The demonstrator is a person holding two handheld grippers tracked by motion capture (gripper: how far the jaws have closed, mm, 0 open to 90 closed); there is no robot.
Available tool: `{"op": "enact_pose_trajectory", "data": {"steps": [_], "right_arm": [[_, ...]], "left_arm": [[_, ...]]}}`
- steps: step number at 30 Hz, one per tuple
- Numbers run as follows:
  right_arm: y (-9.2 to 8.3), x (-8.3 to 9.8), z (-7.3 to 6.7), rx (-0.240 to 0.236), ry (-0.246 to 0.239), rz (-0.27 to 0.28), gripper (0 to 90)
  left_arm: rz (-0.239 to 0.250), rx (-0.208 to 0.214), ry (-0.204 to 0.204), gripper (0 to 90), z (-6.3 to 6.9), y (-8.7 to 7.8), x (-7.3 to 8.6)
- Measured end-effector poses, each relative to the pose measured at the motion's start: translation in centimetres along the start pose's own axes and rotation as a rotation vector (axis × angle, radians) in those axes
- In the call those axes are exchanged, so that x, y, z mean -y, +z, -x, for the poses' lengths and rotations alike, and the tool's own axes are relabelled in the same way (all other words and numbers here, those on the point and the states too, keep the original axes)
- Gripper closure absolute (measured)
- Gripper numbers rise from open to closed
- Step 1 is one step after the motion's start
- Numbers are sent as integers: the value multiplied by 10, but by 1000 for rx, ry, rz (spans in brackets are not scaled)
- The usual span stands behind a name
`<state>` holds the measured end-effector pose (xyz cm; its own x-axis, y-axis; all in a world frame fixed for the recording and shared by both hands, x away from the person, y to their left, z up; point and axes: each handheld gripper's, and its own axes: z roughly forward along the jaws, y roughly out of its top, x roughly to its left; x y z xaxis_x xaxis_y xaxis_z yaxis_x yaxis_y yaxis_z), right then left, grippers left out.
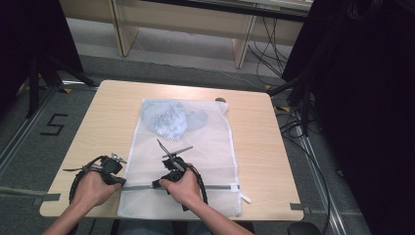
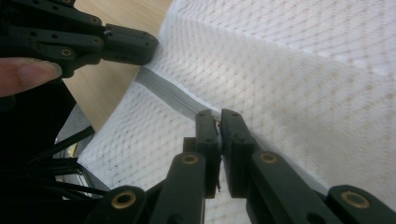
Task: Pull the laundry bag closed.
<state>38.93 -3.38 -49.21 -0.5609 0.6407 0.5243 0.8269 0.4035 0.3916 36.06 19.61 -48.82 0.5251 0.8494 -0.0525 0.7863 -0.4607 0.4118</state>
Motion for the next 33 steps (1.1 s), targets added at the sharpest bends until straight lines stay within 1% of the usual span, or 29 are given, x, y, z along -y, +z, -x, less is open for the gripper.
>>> {"op": "enact_pose_trajectory", "data": {"steps": [1, 2, 3, 4, 6, 7, 8, 9, 11, 12, 13, 14, 15, 16, 17, 18, 19, 20, 21, 23, 24, 25, 26, 27, 29, 32, 33], "right_arm": [[-2, 0, -1, -1, 37, -9, 870], [-3, 0, 0, -3, 48, -19, 870], [-4, 0, 1, -7, 41, -13, 870], [-4, 0, 2, -1, 37, -16, 870], [-4, 1, 2, 0, 37, -3, 870], [-4, 1, 2, -11, 37, -7, 870], [-5, 1, 2, 3, 36, -2, 870], [-5, 1, 1, 2, 43, -2, 870], [-5, 1, 1, 1, 43, -2, 870], [-6, 2, 2, -10, 42, -7, 870], [-6, 2, 2, -2, 39, -8, 870], [-6, 2, 4, -4, 35, -7, 870], [-7, 2, 4, -4, 39, -14, 870], [-7, 3, 4, -9, 60, -16, 870], [-7, 3, 5, 6, 48, -4, 870], [-8, 3, 6, 1, 36, 0, 870], [-8, 3, 6, -3, 41, -2, 870], [-9, 3, 5, -1, 57, -8, 870], [-9, 3, 7, 3, 52, -12, 870], [-9, 3, 6, 10, 50, -4, 870], [-10, 3, 6, -8, 62, -15, 870], [-10, 4, 7, 6, 48, -5, 870], [-10, 3, 7, -4, 48, -12, 870], [-10, 4, 8, 5, 31, -4, 870], [-11, 4, 7, 11, 48, -6, 870], [-12, 4, 7, 7, 49, -11, 870], [-13, 4, 8, -1, 46, -13, 870]], "left_arm": [[0, 0, 0, 900, 0, 0, 0], [0, 0, 0, 900, 0, 0, 0], [-2, 0, 0, 900, 0, 0, 0], [2, -3, -5, 900, 0, 0, 0], [-1, 0, -1, 900, 0, 0, 0], [-1, 0, -1, 900, 0, 0, 0], [-1, 0, 0, 900, 0, 0, 0], [0, 0, 1, 900, 0, 0, 0], [0, 0, 1, 900, 0, 0, 0], [-1, -1, 2, 900, 0, 0, 0], [0, 0, 1, 900, 0, 0, 0], [-1, 0, 0, 900, 0, 0, 0], [-5, -2, 1, 900, 0, 0, 0], [-11, -4, 5, 900, 0, -1, -1], [-11, -4, 5, 900, 0, -1, -1], [-10, -3, 4, 900, 0, -1, -1], [-10, -3, 4, 900, 0, -1, -1], [-9, -3, 3, 900, 0, -1, 0], [-9, -3, 2, 900, 0, -1, 0], [-10, -3, 4, 900, 0, -1, -1], [-10, -3, 3, 900, 0, -1, -1], [-10, -4, 2, 900, 0, -1, -1], [-10, -4, 4, 900, 0, -1, -1], [-10, -4, 4, 900, 0, -1, -1], [-7, -3, 3, 900, 0, 0, 0], [-6, 1, 0, 900, 0, 0, 0], [-7, 0, 2, 900, 0, 0, 0]]}}
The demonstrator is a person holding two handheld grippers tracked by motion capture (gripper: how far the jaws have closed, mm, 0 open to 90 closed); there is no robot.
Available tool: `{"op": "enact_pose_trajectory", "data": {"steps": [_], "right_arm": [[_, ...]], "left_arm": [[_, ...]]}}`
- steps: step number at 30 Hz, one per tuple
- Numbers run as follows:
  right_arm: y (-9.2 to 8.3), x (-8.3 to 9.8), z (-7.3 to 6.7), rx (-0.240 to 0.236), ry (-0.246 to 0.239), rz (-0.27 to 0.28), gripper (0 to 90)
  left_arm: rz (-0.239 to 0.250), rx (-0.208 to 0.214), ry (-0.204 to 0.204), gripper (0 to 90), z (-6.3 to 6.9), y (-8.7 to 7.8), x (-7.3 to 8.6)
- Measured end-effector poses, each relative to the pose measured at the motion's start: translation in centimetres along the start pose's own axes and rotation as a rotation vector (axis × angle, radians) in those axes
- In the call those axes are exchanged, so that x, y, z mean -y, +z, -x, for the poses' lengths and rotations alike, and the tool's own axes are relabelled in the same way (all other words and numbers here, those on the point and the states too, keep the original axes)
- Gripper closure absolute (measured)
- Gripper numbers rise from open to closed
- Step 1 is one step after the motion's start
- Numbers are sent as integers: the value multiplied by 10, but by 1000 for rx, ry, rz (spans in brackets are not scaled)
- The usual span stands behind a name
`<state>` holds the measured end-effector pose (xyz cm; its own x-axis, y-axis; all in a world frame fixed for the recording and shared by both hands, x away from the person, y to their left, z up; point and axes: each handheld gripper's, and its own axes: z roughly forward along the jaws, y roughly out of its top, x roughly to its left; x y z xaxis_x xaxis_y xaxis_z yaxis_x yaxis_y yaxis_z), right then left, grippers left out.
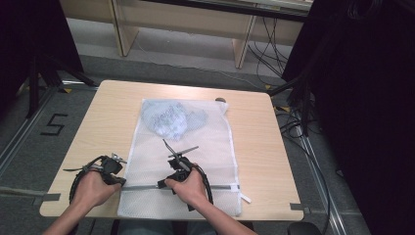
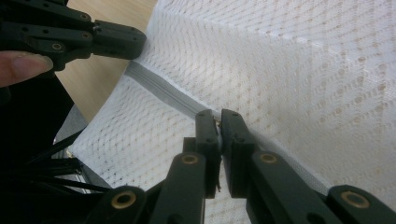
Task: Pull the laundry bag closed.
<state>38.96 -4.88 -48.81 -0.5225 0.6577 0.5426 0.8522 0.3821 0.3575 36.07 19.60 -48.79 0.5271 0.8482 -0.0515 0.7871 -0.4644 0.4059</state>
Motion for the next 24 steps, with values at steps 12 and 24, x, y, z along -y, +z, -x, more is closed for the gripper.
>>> {"op": "enact_pose_trajectory", "data": {"steps": [12, 24], "right_arm": [[-4, 0, 1, 20, -2, 4, 870], [-10, 1, 4, 28, -3, -4, 870]], "left_arm": [[6, -3, 3, 900, 1, 0, 0], [4, -5, 3, 900, 1, 0, 0]]}}
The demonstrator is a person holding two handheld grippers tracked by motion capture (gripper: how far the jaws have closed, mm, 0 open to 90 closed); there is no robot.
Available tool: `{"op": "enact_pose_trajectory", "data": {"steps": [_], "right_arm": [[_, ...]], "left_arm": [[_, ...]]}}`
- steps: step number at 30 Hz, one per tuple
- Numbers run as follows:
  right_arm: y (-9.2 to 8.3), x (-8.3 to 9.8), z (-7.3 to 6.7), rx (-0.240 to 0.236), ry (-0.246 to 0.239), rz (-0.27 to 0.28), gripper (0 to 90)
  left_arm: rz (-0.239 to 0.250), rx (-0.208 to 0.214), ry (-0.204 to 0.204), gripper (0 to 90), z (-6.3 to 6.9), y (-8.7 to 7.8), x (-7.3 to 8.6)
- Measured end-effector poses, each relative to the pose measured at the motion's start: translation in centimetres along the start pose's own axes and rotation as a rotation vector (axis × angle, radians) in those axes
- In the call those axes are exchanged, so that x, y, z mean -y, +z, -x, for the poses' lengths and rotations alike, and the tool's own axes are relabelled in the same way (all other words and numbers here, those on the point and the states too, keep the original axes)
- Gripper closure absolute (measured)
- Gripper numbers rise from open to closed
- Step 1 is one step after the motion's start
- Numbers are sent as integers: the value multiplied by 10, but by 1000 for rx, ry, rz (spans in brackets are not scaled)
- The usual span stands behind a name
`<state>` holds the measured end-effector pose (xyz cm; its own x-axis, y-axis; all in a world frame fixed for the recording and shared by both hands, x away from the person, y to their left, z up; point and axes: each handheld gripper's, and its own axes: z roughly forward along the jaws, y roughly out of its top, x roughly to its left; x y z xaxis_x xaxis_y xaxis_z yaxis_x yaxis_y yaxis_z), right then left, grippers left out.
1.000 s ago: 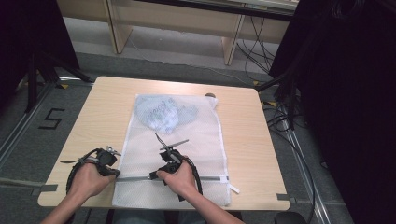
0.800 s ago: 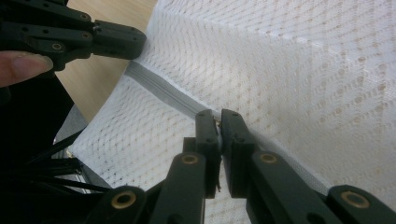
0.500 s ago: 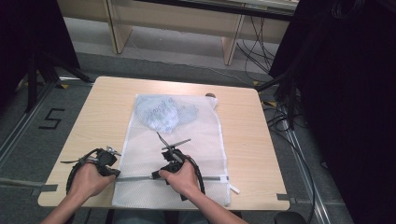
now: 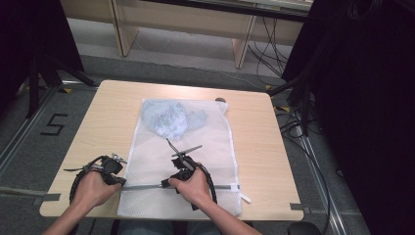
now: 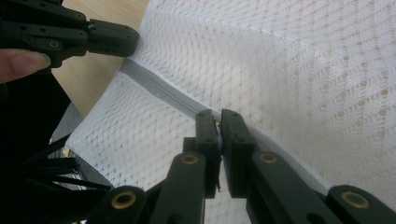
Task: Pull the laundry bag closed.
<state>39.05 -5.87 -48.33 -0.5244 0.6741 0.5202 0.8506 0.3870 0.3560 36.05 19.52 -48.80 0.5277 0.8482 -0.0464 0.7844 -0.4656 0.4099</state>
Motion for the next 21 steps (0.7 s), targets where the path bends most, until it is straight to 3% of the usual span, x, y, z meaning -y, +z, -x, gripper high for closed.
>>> {"op": "enact_pose_trajectory", "data": {"steps": [6, 7, 10, 11, 13, 14, 17, 19, 21], "right_arm": [[-1, 0, -1, 6, 22, -15, 870], [-1, 0, -1, 31, 28, -27, 870], [-2, 0, 1, 2, 11, -10, 870], [-2, 0, 2, 20, 9, -15, 870], [-4, 1, 2, 4, 22, -18, 870], [-4, 1, 2, 24, 26, -20, 870], [-5, 1, 4, 10, 11, -14, 870], [-6, 1, 3, 26, 32, -19, 870], [-7, 2, 4, 20, 24, -8, 870]], "left_arm": [[0, 0, 1, 900, 0, 0, 0], [0, -1, 2, 900, 0, 0, 0], [0, 0, 1, 900, 0, 0, 0], [-1, -1, 2, 900, 0, 0, 0], [-1, 0, 2, 900, 0, 0, 0], [-3, -1, 2, 900, 0, 0, 0], [-1, 0, 2, 900, 0, 0, 0], [-1, -2, 4, 900, 0, 0, 0], [-4, 0, 6, 900, 0, 0, 0]]}}
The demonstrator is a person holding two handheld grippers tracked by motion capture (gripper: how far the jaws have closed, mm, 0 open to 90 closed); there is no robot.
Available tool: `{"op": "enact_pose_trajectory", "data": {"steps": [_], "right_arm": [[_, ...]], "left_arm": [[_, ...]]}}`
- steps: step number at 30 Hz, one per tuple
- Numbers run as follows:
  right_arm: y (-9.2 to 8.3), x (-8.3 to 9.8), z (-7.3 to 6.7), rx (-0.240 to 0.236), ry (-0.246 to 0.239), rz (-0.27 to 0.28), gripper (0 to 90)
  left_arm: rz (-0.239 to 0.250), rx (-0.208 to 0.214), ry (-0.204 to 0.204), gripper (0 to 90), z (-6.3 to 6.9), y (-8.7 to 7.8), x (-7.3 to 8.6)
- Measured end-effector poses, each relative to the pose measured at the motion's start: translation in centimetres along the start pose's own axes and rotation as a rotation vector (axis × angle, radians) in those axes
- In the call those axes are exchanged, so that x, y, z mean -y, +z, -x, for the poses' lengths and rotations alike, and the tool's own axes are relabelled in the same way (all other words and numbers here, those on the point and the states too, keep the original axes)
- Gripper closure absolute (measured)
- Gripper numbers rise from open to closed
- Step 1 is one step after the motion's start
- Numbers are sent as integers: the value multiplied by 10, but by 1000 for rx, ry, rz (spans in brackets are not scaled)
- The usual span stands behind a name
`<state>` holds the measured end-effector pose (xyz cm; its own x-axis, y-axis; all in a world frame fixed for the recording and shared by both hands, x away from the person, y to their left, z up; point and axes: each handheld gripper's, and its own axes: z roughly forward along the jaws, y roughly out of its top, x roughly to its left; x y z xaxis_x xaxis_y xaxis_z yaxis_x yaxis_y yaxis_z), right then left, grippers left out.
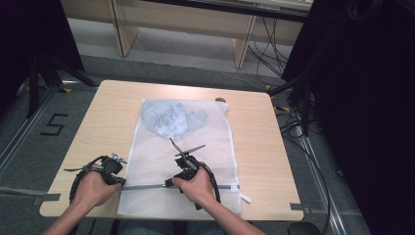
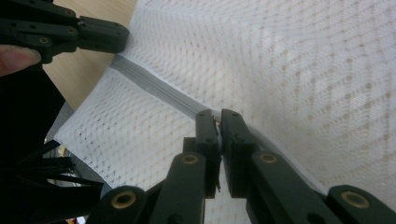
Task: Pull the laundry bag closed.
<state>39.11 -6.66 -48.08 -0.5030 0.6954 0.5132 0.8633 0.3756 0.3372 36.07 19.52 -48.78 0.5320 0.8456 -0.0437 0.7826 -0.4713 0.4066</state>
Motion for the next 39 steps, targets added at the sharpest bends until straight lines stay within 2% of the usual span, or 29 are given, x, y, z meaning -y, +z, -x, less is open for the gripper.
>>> {"op": "enact_pose_trajectory", "data": {"steps": [2, 3, 5, 6, 8, 10, 11, 13, 14, 15, 16, 19, 20, 22, 23, 25, 26, 27, 28, 36, 38, 39], "right_arm": [[0, 0, 3, -4, -17, -9, 870], [-1, 1, 2, -11, 5, -7, 870], [-1, 1, 4, 6, 2, -4, 870], [-3, 1, 4, -11, 8, -8, 870], [-4, 2, 7, 10, -4, 2, 870], [-4, 2, 7, 13, 21, -13, 870], [-4, 2, 9, 12, 4, -4, 870], [-6, 3, 10, 21, 4, -4, 870], [-7, 3, 9, 21, 30, -7, 870], [-7, 3, 11, 21, 7, -1, 870], [-7, 3, 11, 21, 7, -1, 870], [-9, 4, 12, 21, 36, -4, 870], [-9, 4, 13, 24, 21, -2, 870], [-9, 4, 14, 22, 21, -1, 870], [-10, 4, 14, 8, 20, -4, 870], [-10, 4, 16, 7, 9, -6, 870], [-10, 5, 16, -7, 7, 11, 870], [-9, 6, 19, 6, -28, 18, 870], [-9, 7, 19, 8, -33, 15, 870], [-12, 8, 21, 17, -12, 23, 870], [-11, 9, 23, 8, -35, 27, 869], [-12, 8, 22, 15, -18, 25, 870]], "left_arm": [[-1, 1, -1, 900, 0, 0, 0], [-1, 2, 0, 900, 0, 0, 0], [-1, 2, 0, 900, 0, 0, 0], [0, 2, -1, 900, 0, 0, 0], [-5, -1, 7, 900, 0, 0, 0], [0, -1, 1, 900, 0, 0, 0], [0, 0, 0, 900, 0, 0, 0], [0, 2, 0, 900, 0, 0, 0], [-4, 2, 5, 900, 0, 0, 0], [-5, 2, 5, 900, 0, 0, 0], [-5, 2, 5, 900, 0, 0, 0], [-1, 2, 0, 900, 0, 0, 0], [-1, 2, 0, 900, 0, 0, 0], [-1, 3, 0, 900, 0, 0, 0], [-1, 4, -1, 900, 0, 0, 0], [0, 4, -2, 900, 0, 0, 0], [0, 4, -2, 900, 0, 0, 0], [0, 4, -2, 900, 0, 0, 0], [0, 4, -3, 900, 0, 0, 0], [-1, 4, -1, 900, 0, 0, 0], [-1, 4, -1, 900, 0, 0, 0], [-1, 3, 0, 900, 0, 0, 0]]}}
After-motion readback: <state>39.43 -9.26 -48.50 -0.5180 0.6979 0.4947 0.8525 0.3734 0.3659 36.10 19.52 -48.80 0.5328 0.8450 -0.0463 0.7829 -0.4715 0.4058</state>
